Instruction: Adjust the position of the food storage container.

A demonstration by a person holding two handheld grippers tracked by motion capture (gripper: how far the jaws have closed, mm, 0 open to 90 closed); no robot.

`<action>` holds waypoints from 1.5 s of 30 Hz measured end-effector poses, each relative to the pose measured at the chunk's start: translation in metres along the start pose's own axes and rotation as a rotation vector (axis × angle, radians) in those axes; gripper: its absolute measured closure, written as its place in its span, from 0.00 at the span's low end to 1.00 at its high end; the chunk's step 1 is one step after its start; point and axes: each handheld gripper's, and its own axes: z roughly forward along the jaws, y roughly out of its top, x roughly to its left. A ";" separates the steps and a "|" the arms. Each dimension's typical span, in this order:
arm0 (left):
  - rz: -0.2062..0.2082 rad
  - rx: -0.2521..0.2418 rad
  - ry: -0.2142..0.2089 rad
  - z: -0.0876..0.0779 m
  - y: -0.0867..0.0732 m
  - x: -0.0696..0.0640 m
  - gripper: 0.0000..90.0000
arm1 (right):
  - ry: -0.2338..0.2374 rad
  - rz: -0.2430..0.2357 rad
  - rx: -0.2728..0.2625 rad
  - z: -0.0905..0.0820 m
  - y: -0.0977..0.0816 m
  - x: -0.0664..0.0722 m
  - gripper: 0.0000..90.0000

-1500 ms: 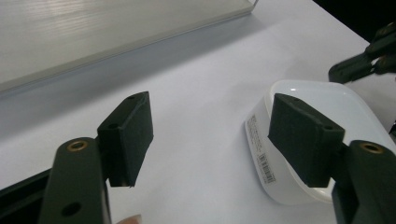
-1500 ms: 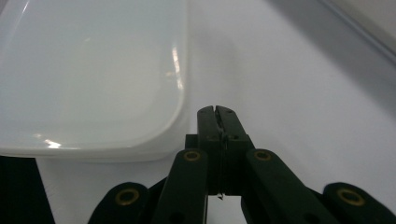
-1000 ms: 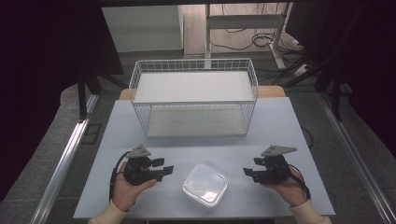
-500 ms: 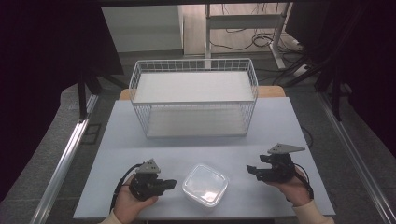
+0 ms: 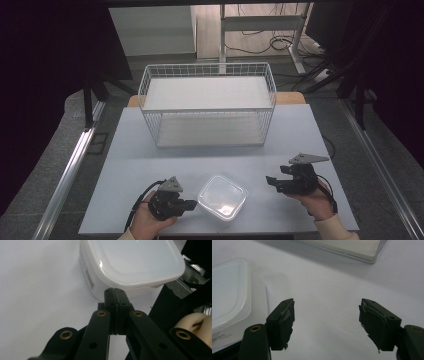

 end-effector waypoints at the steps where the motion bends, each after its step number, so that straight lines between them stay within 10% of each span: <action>1: -0.006 -0.006 0.008 0.002 0.003 0.003 1.00 | 0.000 -0.001 0.001 0.000 0.000 0.000 0.31; 17: -0.026 -0.005 0.026 0.032 0.038 0.016 1.00 | -0.011 0.007 -0.010 -0.004 0.000 -0.004 0.31; 25: -0.044 -0.016 -0.022 0.005 0.018 0.010 1.00 | -0.023 0.014 -0.021 -0.011 -0.001 -0.008 0.31; 31: 0.012 0.060 -0.068 0.019 0.015 -0.009 1.00 | -0.027 0.015 -0.022 -0.011 -0.001 -0.008 0.32; 45: 0.008 0.025 0.000 0.047 0.051 0.005 1.00 | -0.028 0.015 -0.013 -0.008 -0.002 -0.009 0.31</action>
